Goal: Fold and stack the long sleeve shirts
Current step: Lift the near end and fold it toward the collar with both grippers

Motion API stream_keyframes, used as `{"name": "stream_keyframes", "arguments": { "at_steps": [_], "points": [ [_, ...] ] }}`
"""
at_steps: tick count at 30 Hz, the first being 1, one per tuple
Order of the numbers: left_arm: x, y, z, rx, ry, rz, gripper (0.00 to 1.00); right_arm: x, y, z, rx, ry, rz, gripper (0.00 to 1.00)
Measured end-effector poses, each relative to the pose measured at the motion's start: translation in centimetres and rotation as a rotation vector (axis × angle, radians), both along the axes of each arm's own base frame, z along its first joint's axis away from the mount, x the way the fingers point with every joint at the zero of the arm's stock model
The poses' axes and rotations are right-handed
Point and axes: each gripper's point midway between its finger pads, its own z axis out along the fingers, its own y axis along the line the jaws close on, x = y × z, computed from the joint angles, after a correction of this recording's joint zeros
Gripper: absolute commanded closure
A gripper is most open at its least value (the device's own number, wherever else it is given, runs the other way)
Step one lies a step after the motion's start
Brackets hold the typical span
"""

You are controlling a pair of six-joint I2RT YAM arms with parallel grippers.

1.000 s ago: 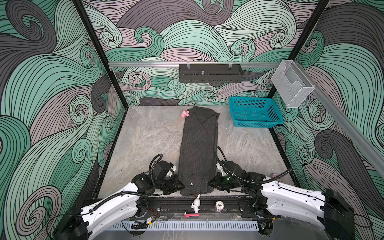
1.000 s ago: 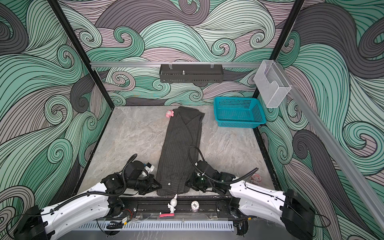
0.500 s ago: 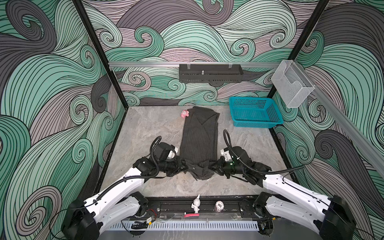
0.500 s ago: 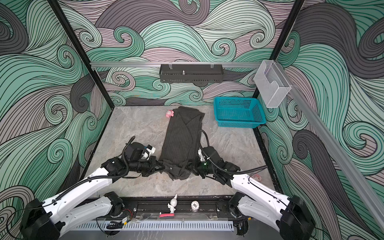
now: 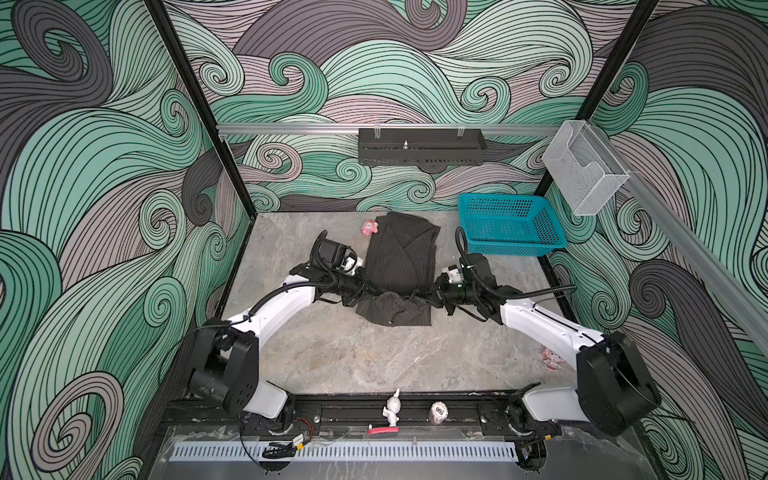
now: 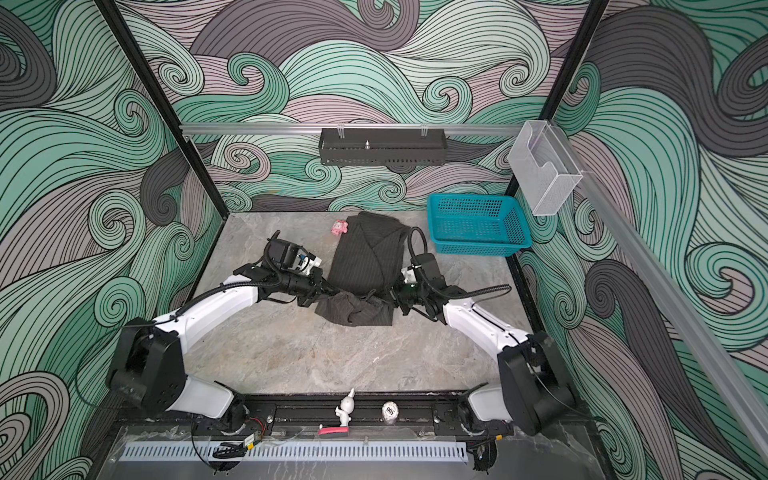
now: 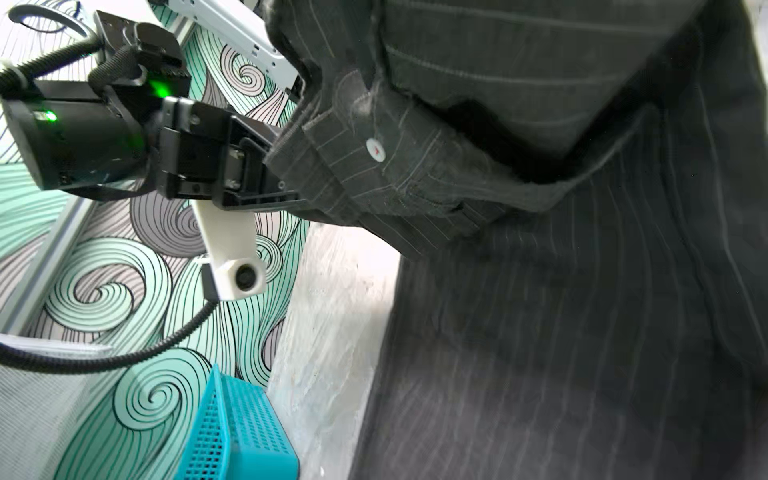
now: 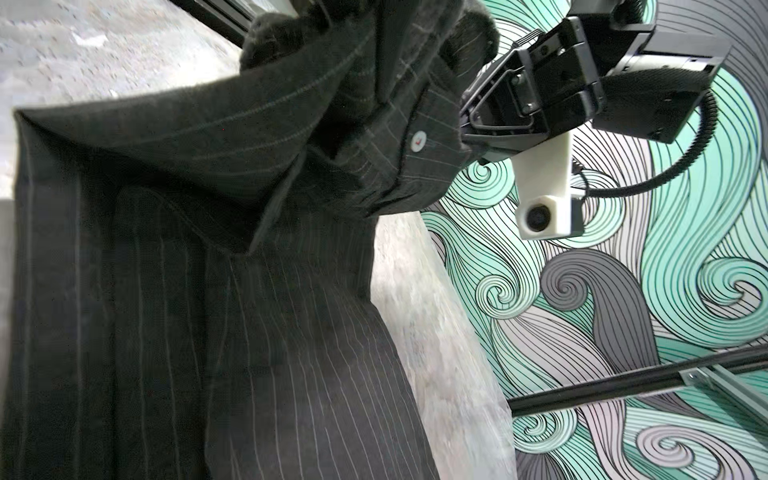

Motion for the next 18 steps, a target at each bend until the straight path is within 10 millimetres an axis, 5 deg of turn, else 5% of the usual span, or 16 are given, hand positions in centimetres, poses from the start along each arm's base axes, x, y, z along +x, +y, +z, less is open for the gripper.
{"name": "stream_keyframes", "arguments": {
  "at_steps": [13,18],
  "points": [
    [8.9,-1.1,1.1,-0.05,-0.052,0.002,1.0,8.4,-2.6,-0.2,0.083,-0.007,-0.107,1.0],
    [10.9,-1.9,-0.6,-0.052,-0.027,-0.005,1.0,11.5,-3.6,0.0,0.098,-0.021,-0.137,1.0]
  ]
}}
